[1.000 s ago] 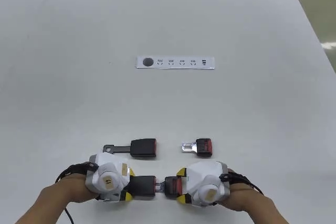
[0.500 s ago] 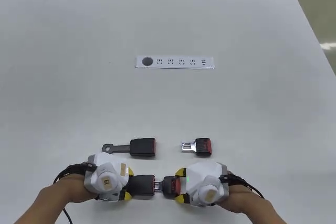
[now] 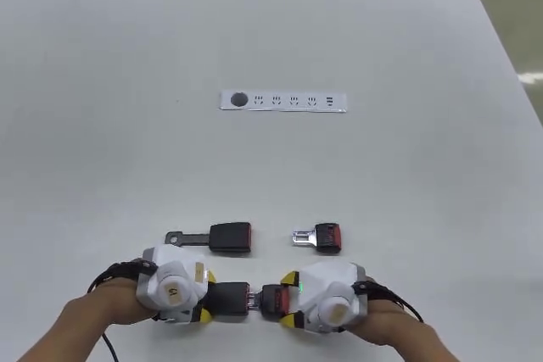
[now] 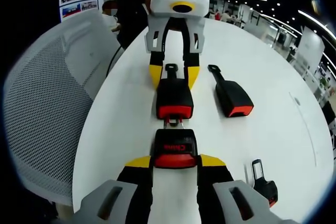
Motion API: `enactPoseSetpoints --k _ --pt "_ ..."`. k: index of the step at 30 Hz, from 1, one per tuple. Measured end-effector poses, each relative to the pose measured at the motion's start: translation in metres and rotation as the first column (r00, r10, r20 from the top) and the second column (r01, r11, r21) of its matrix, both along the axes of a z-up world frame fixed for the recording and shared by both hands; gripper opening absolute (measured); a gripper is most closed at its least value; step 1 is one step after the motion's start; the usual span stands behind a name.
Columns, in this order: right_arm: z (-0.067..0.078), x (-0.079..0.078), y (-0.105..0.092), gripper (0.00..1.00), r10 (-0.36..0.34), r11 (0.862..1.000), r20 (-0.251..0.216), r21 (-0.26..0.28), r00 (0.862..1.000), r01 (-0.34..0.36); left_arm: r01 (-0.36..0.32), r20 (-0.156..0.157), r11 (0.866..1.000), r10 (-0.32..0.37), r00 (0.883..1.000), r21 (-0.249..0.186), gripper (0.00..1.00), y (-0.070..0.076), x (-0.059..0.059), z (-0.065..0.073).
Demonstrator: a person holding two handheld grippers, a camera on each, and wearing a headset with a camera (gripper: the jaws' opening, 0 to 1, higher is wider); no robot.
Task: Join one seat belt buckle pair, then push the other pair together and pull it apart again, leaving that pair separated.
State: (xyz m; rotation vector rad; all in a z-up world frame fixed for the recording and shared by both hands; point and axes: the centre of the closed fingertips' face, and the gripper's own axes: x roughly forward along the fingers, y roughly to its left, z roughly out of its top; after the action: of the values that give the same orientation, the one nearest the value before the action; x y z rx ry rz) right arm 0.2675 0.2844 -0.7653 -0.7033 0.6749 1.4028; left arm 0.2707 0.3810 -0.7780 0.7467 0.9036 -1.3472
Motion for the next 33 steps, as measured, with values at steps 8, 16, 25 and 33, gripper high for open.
enactPoseSetpoints --k 8,16,25,33 --pt "-0.004 0.000 0.009 0.26 -0.024 0.999 -0.021 0.028 0.999 0.025 0.003 -0.001 1.000 -0.003 1.000 0.007 0.29 0.000 0.001 -0.001" --pt "-0.012 0.003 0.014 0.26 -0.028 0.999 -0.012 0.019 1.000 0.029 0.006 0.005 1.000 -0.006 1.000 0.015 0.28 0.001 0.001 -0.002" --pt "-0.012 0.002 0.013 0.25 -0.024 1.000 -0.010 0.005 1.000 0.024 0.016 0.010 1.000 -0.016 1.000 0.027 0.28 0.001 0.001 -0.003" --pt "-0.011 0.002 0.011 0.26 -0.026 1.000 -0.012 0.002 1.000 0.026 0.020 0.007 0.999 -0.020 1.000 0.034 0.28 -0.001 0.001 0.000"
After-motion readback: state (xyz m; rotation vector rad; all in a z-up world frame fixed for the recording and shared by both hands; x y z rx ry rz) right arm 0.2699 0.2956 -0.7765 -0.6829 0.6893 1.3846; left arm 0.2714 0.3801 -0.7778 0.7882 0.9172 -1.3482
